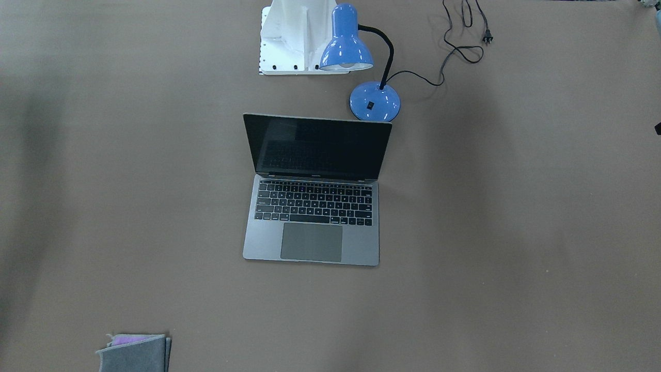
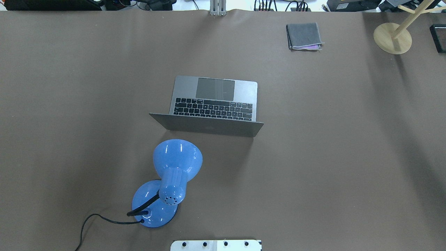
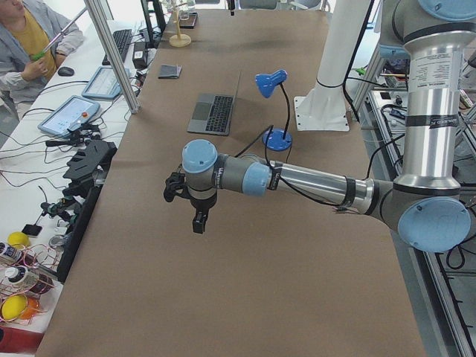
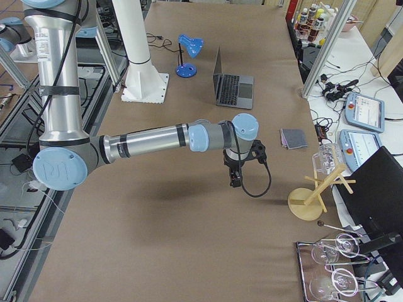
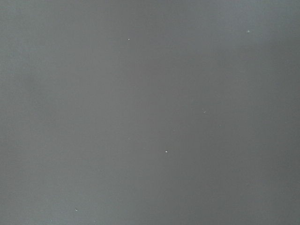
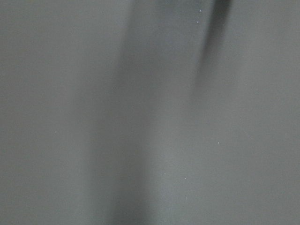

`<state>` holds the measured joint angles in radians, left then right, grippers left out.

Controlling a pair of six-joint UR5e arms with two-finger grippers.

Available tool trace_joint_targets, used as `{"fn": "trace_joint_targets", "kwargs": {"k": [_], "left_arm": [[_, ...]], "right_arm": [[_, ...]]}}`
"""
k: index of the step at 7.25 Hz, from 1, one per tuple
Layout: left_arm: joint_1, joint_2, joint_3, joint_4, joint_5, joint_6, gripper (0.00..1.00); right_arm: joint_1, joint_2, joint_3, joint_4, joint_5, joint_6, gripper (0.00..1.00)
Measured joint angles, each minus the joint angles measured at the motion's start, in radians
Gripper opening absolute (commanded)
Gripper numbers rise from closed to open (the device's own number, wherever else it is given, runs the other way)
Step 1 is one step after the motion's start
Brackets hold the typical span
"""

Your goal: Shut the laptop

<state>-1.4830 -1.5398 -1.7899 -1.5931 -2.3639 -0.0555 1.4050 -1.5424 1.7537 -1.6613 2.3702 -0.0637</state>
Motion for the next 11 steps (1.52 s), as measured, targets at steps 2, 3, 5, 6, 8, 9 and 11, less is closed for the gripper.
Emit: {"fn": "trace_joint_targets", "kwargs": {"k": [2, 3, 5, 6, 8, 9, 11], "left_arm": [[0.001, -0.004, -0.008, -0.004, 0.003, 0.002, 0.98], [0.001, -0.002, -0.009, -0.008, 0.006, 0.004, 0.98], [0.001, 0.000, 0.001, -0.015, 0.005, 0.006, 0.98], [-0.002, 0.005, 0.006, -0.019, 0.004, 0.006, 0.98], [-0.003, 0.037, -0.004, -0.071, 0.001, 0.002, 0.98], [-0.003, 0.049, -0.006, -0.101, 0.000, 0.000, 0.98], [-0.001, 0.064, -0.008, -0.125, -0.002, -0.002, 0.98]], "right_arm": [[-0.003, 0.002, 0.001, 0.000, 0.000, 0.000, 1.00], [-0.005, 0.004, 0.001, 0.000, 0.000, 0.000, 1.00], [-0.007, 0.007, -0.010, 0.000, -0.014, -0.003, 1.00], [-0.007, 0.007, -0.016, 0.000, -0.025, -0.003, 1.00], [-0.007, 0.006, -0.014, 0.000, -0.031, 0.000, 1.00], [-0.008, 0.006, -0.009, 0.000, -0.030, 0.001, 1.00], [-0.008, 0.006, -0.003, 0.000, -0.030, 0.001, 1.00]]}}
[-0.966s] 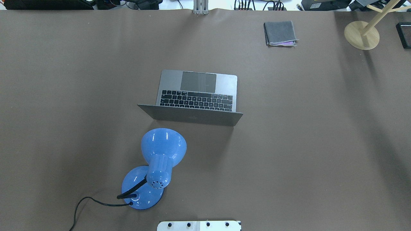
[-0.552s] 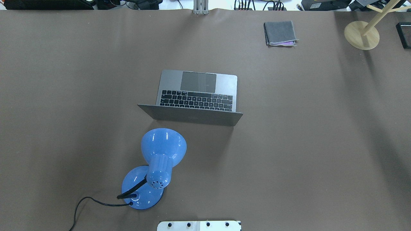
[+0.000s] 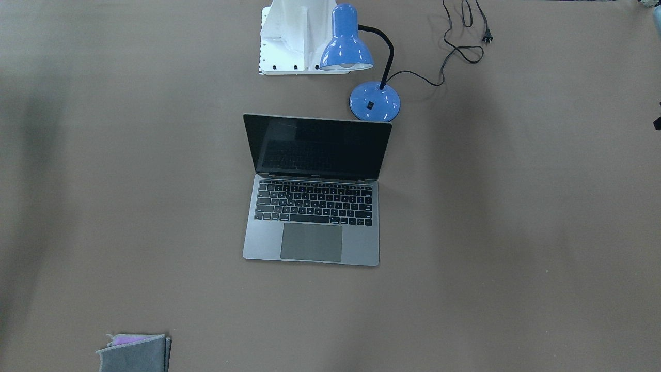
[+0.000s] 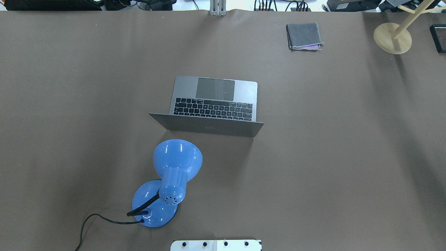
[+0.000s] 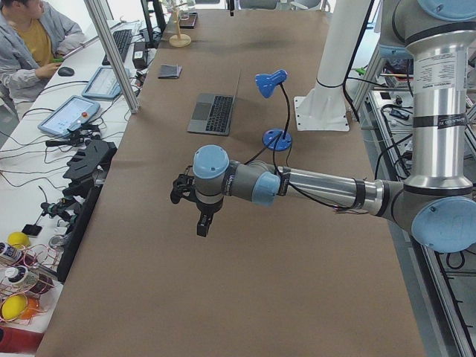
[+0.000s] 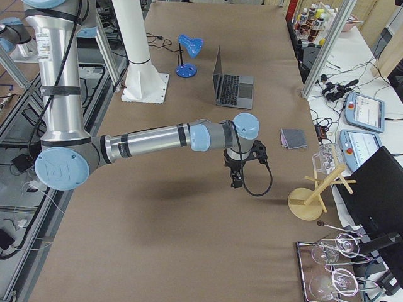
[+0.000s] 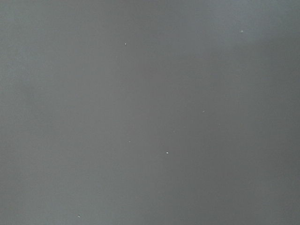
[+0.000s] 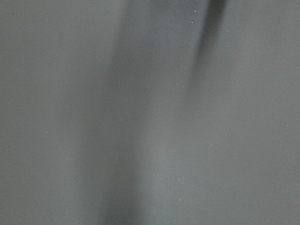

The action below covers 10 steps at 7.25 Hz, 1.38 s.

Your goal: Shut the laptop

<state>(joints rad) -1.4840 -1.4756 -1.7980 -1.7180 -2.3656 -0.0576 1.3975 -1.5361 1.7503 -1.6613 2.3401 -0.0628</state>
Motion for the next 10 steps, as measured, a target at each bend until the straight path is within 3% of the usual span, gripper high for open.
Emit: {"fn": "trace_joint_targets", "kwargs": {"k": [5, 8, 10], "left_arm": [[0.001, 0.000, -0.006, -0.007, -0.005, 0.003, 0.98], [0.006, 0.011, -0.012, -0.036, -0.028, -0.007, 0.98], [0.062, 0.003, -0.058, -0.081, -0.074, -0.183, 0.94]], "right_arm": [[-0.002, -0.012, 0.002, 0.053, 0.010, 0.000, 1.00], [-0.011, -0.027, 0.010, 0.078, 0.067, 0.005, 0.99], [-0.069, -0.024, 0.096, 0.080, 0.076, 0.144, 0.91]]}}
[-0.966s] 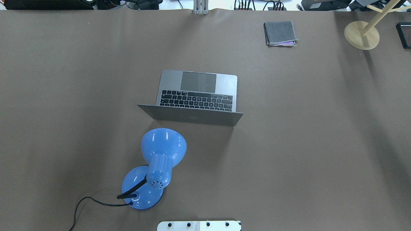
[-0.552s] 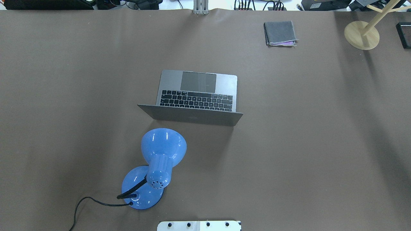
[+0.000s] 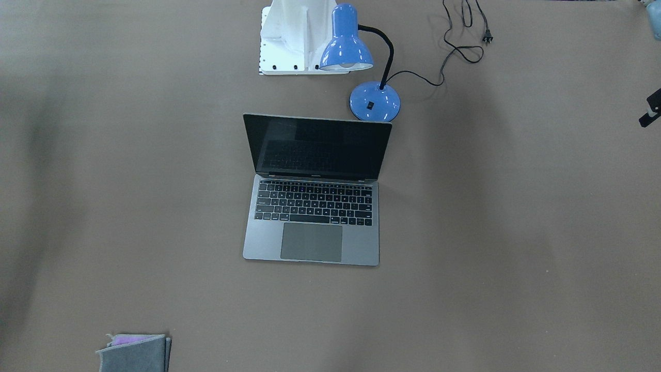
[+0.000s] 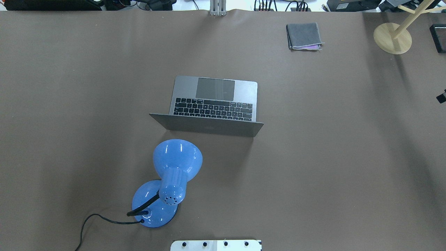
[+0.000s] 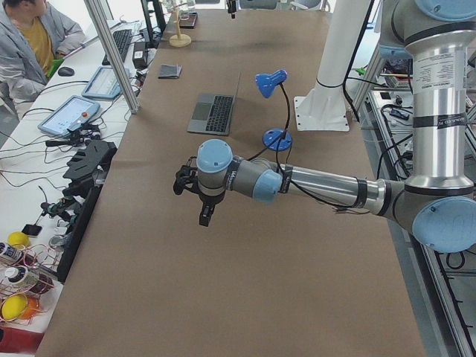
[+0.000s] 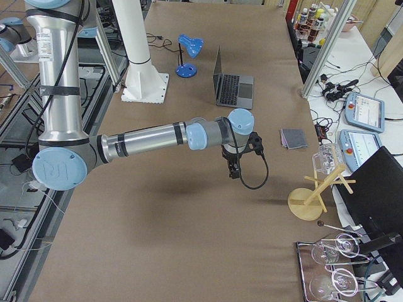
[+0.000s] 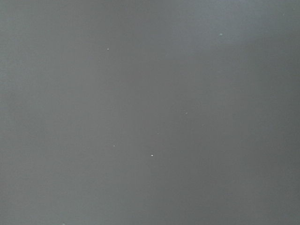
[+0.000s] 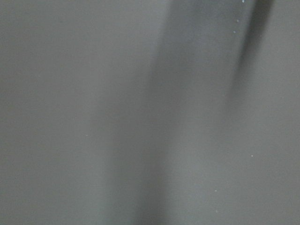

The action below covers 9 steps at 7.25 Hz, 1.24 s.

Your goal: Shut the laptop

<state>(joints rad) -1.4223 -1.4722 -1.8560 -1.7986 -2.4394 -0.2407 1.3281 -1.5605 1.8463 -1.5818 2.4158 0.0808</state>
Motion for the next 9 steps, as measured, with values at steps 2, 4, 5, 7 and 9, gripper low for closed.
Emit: {"fn": "trace_joint_targets", "kwargs": {"k": [2, 4, 5, 7, 9], "left_arm": [[0.128, -0.010, -0.070, -0.100, -0.013, -0.293, 0.72], [0.250, -0.040, -0.144, -0.169, -0.013, -0.560, 0.07], [0.316, -0.066, -0.184, -0.178, -0.011, -0.688, 0.00], [0.429, -0.126, -0.232, -0.182, -0.004, -0.843, 0.00], [0.525, -0.149, -0.275, -0.181, 0.035, -0.888, 0.00]], "right_arm": [[-0.162, 0.016, 0.211, 0.000, -0.048, 0.369, 0.77], [-0.386, 0.102, 0.360, 0.000, -0.147, 0.763, 0.11], [-0.495, 0.160, 0.393, -0.001, -0.202, 0.931, 0.00], [-0.648, 0.251, 0.414, -0.002, -0.276, 1.125, 0.00], [-0.751, 0.317, 0.406, -0.003, -0.351, 1.217, 0.00]]}}
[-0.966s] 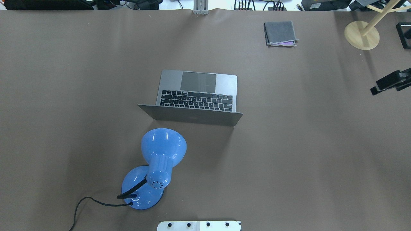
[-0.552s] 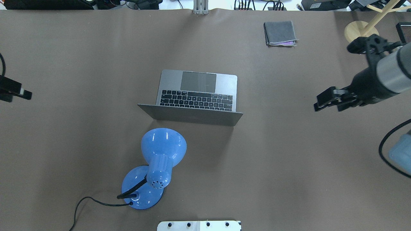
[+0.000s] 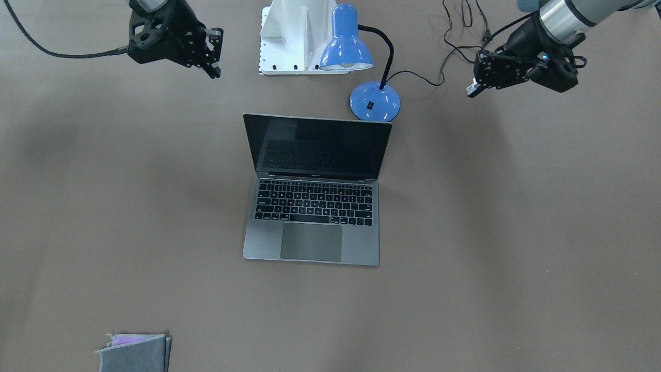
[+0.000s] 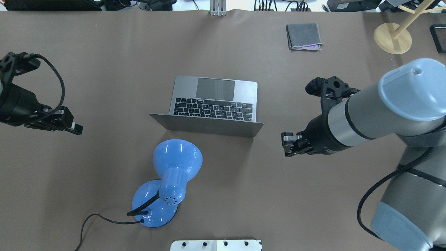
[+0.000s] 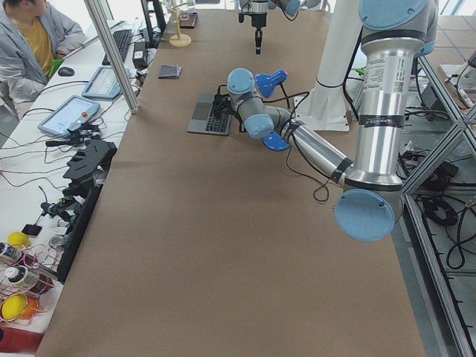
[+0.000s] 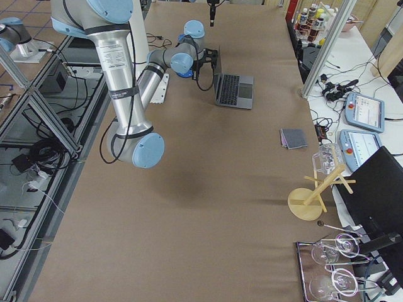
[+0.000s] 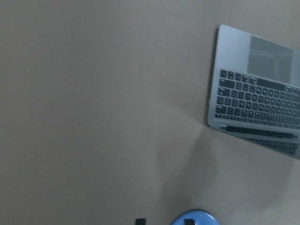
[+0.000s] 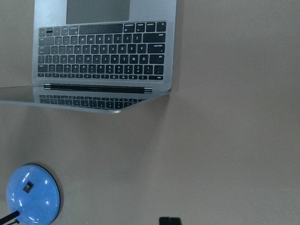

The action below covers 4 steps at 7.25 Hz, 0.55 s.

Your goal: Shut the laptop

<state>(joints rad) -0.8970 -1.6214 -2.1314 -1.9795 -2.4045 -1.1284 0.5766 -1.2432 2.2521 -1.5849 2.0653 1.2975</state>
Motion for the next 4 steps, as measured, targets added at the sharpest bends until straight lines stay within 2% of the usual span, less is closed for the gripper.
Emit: {"fn": "trace_joint_targets", "kwargs": {"k": [2, 4], "left_arm": [[0.115, -0.053, -0.017, 0.008, 0.063, -0.071, 0.00], [0.183, -0.142, 0.033, 0.013, 0.127, -0.094, 0.00]], "right_arm": [[-0.041, 0.052, -0.033, 0.001, -0.049, 0.021, 0.00], [-0.045, 0.108, -0.096, 0.004, -0.096, 0.026, 0.00]]}}
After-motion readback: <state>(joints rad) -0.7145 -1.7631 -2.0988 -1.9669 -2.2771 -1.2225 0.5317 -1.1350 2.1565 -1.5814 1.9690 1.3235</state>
